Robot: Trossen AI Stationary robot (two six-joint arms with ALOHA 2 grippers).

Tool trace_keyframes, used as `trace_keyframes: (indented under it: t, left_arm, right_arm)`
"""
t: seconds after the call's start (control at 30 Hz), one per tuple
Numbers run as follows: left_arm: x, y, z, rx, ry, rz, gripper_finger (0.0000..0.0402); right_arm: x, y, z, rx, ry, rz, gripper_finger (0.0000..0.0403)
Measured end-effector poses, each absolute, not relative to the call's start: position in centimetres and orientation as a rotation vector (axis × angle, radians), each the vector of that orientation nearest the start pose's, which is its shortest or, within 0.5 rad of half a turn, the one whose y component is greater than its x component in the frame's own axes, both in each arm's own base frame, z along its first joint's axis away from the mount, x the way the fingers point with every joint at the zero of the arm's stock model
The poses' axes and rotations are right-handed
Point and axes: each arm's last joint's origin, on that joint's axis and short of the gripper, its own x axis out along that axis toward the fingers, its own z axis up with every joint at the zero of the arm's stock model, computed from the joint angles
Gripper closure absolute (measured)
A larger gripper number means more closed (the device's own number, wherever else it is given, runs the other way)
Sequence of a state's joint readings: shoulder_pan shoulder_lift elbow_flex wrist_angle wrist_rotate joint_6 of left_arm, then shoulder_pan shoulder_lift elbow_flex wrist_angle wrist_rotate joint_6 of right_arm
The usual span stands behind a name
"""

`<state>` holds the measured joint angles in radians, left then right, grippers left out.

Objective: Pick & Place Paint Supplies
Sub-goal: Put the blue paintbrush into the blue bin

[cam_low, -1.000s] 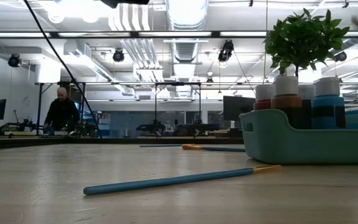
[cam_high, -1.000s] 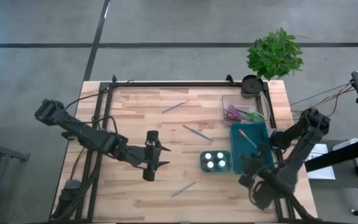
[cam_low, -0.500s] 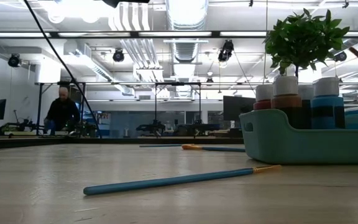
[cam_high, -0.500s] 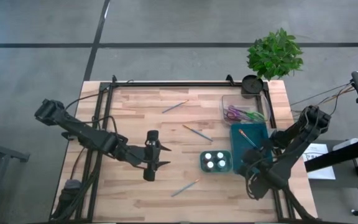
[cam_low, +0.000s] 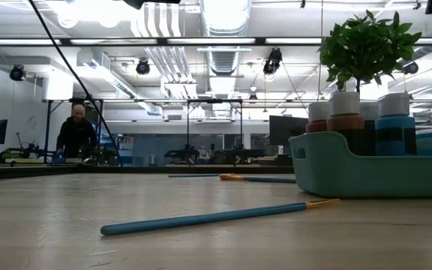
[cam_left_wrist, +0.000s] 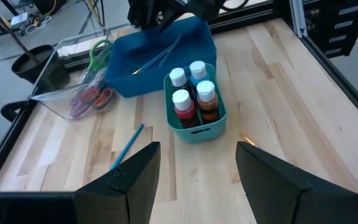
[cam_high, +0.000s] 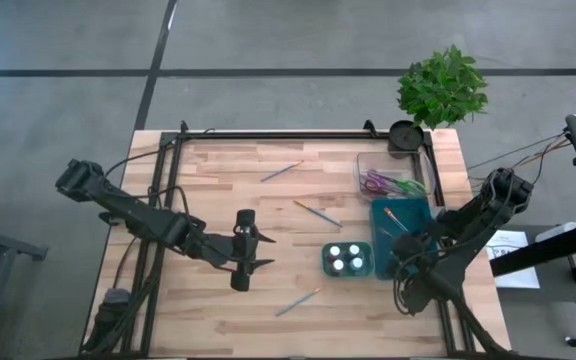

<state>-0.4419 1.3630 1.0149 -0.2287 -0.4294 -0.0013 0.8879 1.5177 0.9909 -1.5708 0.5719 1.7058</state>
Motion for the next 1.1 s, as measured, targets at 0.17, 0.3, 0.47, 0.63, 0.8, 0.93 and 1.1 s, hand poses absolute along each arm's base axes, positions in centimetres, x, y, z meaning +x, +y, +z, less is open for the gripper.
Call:
trace_keyframes:
  t: [0.17, 0.3, 0.47, 0.63, 0.8, 0.93, 1.1]
  left_arm:
    - [27.2, -11.5, 28.3, 0.232, 0.525, -0.012, 0.0185]
    - [27.2, -11.7, 27.7, 0.178, 0.555, -0.025, 0.0185]
    - [27.7, -13.6, 24.5, 0.220, 0.621, -0.075, 0.0185]
    - [30.1, -15.9, 20.4, 0.200, 0.602, -0.142, 0.0185]
    - [32.9, -17.9, 15.2, 0.231, 0.667, -0.152, 0.0185]
    - [34.4, -18.9, 11.8, 0.266, 0.745, -0.146, 0.0185]
    - [35.2, -20.2, 11.3, 0.247, 0.735, -0.159, 0.0185]
  right_arm:
    - [14.3, 15.4, 22.7, -0.022, 0.964, -0.886, 0.0280]
    - [14.3, 17.1, 24.8, -0.013, 0.829, -0.773, 0.0280]
    - [13.7, 19.1, 27.3, 0.004, 0.661, -0.637, 0.0279]
    - [13.3, 20.1, 29.0, 0.016, 0.567, -0.561, 0.0279]
    - [13.4, 20.4, 29.6, 0.009, 0.554, -0.538, 0.0279]
    - [13.3, 20.4, 29.4, -0.004, 0.555, -0.538, 0.0279]
    - [13.3, 20.4, 29.3, -0.004, 0.557, -0.538, 0.0279]
